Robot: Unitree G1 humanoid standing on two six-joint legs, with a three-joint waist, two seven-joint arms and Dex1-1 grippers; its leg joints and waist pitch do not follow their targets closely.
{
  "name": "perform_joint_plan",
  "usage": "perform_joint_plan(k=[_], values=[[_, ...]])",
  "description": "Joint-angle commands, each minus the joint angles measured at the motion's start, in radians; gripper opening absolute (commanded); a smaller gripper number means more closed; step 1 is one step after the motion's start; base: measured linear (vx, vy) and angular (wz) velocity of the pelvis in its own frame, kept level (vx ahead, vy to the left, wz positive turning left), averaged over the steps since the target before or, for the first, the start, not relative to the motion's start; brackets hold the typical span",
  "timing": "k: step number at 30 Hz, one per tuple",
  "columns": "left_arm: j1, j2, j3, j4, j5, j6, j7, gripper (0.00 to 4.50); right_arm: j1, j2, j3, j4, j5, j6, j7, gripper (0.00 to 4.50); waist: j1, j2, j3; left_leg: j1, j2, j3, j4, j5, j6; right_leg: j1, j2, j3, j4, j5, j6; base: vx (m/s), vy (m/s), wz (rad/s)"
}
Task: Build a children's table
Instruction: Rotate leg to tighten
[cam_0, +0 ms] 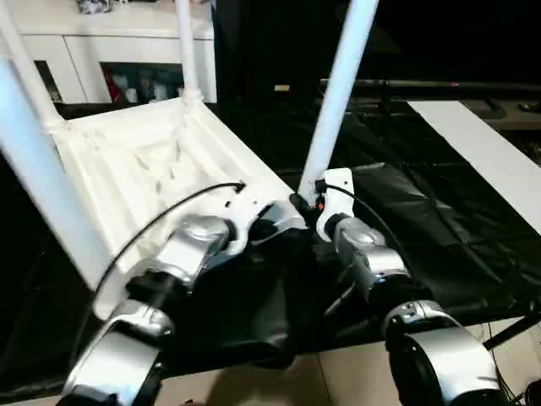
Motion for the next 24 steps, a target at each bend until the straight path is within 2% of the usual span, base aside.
perform_joint_plan(k=[1, 3, 6, 8, 9, 10, 12, 13, 16, 19, 21, 24], values=[[0.008, 0.012, -0.003, 0.059, 0.050, 0.006, 0.076, 0.00, 0.007, 0.038, 0.026, -0.005, 0.020, -0.022, 0.116, 2.38, -0.008, 0.016, -0.050, 0.010, 0.018, -0.007, -0.078, -0.426, -0.014, 0.021, -0.050, 0.035, -0.088, -0.461, -0.095, 0.000, 0.000, 0.00], [0.008, 0.022, -0.010, 0.064, 0.054, -0.005, 0.066, 0.00, 0.007, 0.027, 0.021, -0.019, 0.026, -0.048, 0.145, 2.72, -0.008, 0.014, -0.051, 0.006, 0.017, -0.005, -0.078, -0.412, -0.006, 0.025, -0.053, 0.038, -0.086, -0.455, -0.101, 0.000, 0.000, 0.00], [0.021, 0.047, -0.028, 0.048, 0.051, -0.028, 0.002, 0.00, 0.010, -0.017, 0.029, -0.054, 0.031, -0.060, 0.227, 2.86, -0.013, 0.009, -0.050, -0.005, 0.015, -0.004, -0.078, -0.385, 0.009, 0.032, -0.053, 0.037, -0.085, -0.467, -0.096, 0.000, 0.000, 0.00], [0.030, 0.063, -0.039, 0.037, 0.050, -0.031, -0.041, 0.00, 0.011, -0.051, 0.035, -0.071, 0.033, -0.047, 0.297, 3.10, -0.014, 0.007, -0.054, -0.015, 0.018, -0.005, -0.078, -0.325, 0.016, 0.043, -0.056, 0.037, -0.081, -0.440, -0.097, 0.000, 0.000, 0.00], [0.033, 0.069, -0.044, 0.033, 0.051, -0.036, -0.058, 0.00, 0.012, -0.067, 0.041, -0.080, 0.030, -0.040, 0.332, 3.10, -0.015, 0.009, -0.054, -0.016, 0.019, -0.004, -0.077, -0.313, 0.018, 0.040, -0.057, 0.040, -0.078, -0.422, -0.105, 0.000, 0.000, 0.00], [0.039, 0.077, -0.049, 0.025, 0.050, -0.048, -0.083, 0.00, 0.016, -0.092, 0.059, -0.091, 0.015, -0.040, 0.367, 3.15, -0.015, 0.008, -0.055, -0.011, 0.021, -0.002, -0.075, -0.308, 0.022, 0.036, -0.055, 0.041, -0.077, -0.406, -0.120, 0.000, 0.000, 0.00], [0.050, 0.092, -0.058, 0.005, 0.045, -0.053, -0.125, 0.00, 0.026, -0.141, 0.088, -0.110, -0.008, -0.045, 0.432, 3.50, -0.013, 0.008, -0.056, -0.010, 0.023, 0.002, -0.072, -0.289, 0.028, 0.036, -0.055, 0.043, -0.072, -0.366, -0.147, 0.000, 0.000, 0.00], [0.064, 0.109, -0.071, -0.020, 0.039, -0.073, -0.184, 0.00, 0.040, -0.196, 0.119, -0.131, -0.029, -0.055, 0.513, 3.50, -0.009, 0.008, -0.059, -0.009, 0.025, 0.004, -0.069, -0.270, 0.034, 0.036, -0.054, 0.043, -0.067, -0.328, -0.163, 0.000, 0.000, 0.00], [0.079, 0.132, -0.086, -0.052, 0.025, -0.070, -0.256, 0.00, 0.077, -0.279, 0.153, -0.181, -0.039, -0.068, 0.662, 3.50, -0.002, 0.011, -0.062, -0.004, 0.026, 0.015, -0.061, -0.225, 0.054, 0.033, -0.052, 0.047, -0.057, -0.228, -0.211, 0.042, -0.008, 0.06], [0.088, 0.150, -0.099, -0.074, 0.015, -0.073, -0.313, 0.00, 0.102, -0.324, 0.164, -0.220, -0.036, -0.067, 0.738, 3.50, 0.005, 0.009, -0.066, -0.017, 0.026, 0.014, -0.057, -0.142, 0.074, 0.045, -0.049, 0.046, -0.037, -0.101, -0.241, 0.019, -0.002, 0.01], [0.093, 0.158, -0.105, -0.087, 0.006, -0.075, -0.354, 0.00, 0.113, -0.340, 0.165, -0.239, -0.032, -0.067, 0.764, 3.50, 0.009, 0.013, -0.066, -0.014, 0.027, 0.014, -0.056, -0.144, 0.074, 0.045, -0.050, 0.047, -0.034, -0.099, -0.248, 0.000, 0.000, 0.00], [0.111, 0.180, -0.122, -0.127, -0.017, -0.109, -0.449, 0.00, 0.136, -0.356, 0.177, -0.275, -0.025, -0.065, 0.799, 3.50, 0.016, 0.013, -0.064, -0.005, 0.028, 0.018, -0.057, -0.156, 0.070, 0.042, -0.049, 0.048, -0.036, -0.097, -0.257, 0.000, 0.000, 0.00]])
